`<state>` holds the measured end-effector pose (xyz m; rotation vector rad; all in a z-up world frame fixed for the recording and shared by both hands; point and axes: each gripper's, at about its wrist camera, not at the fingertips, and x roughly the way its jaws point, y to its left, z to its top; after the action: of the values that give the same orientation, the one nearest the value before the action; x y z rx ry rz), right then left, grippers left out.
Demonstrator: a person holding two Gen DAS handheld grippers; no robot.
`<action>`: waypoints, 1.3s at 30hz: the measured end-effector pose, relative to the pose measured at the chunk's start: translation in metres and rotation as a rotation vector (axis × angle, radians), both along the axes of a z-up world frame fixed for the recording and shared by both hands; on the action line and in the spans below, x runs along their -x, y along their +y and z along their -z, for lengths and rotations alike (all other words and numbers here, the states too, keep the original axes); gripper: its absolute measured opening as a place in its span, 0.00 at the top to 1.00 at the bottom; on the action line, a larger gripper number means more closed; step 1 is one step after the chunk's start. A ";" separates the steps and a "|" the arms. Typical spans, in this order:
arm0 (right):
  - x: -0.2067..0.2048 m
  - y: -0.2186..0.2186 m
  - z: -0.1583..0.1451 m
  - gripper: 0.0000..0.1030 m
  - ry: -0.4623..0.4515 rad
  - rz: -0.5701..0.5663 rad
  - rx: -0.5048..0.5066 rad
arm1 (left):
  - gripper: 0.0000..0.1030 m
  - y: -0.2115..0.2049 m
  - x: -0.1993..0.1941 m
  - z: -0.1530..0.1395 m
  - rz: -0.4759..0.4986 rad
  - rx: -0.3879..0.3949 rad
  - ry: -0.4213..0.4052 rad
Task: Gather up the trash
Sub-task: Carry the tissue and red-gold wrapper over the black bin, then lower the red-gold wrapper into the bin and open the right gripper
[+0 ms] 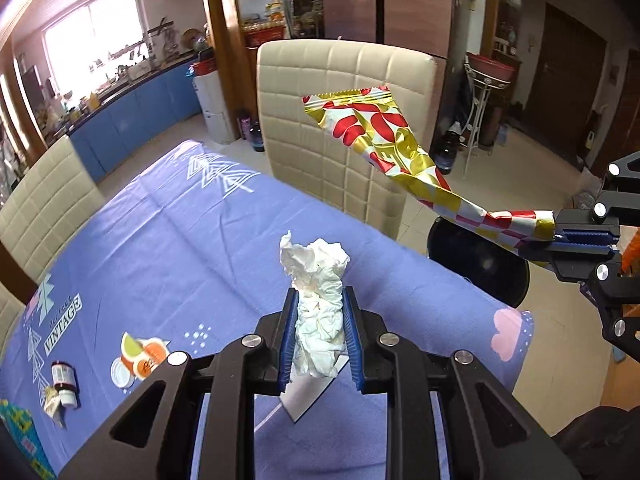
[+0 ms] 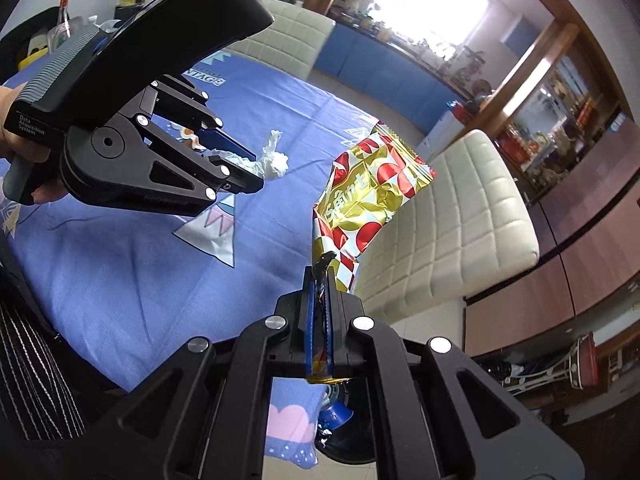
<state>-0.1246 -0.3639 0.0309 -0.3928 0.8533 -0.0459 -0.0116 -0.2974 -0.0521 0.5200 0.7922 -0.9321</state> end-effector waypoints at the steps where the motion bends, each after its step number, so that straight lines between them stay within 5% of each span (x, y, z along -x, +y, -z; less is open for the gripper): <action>1: 0.003 -0.004 0.000 0.95 -0.002 0.011 0.000 | 0.79 -0.004 0.002 -0.001 0.008 -0.002 0.001; 39: 0.073 -0.104 -0.001 0.95 0.021 0.277 0.015 | 0.79 -0.111 0.055 -0.005 0.258 -0.004 -0.016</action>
<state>-0.1974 -0.4684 0.0322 -0.2873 0.9244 -0.3053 -0.0669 -0.4087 -0.0471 0.6427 0.7227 -1.1622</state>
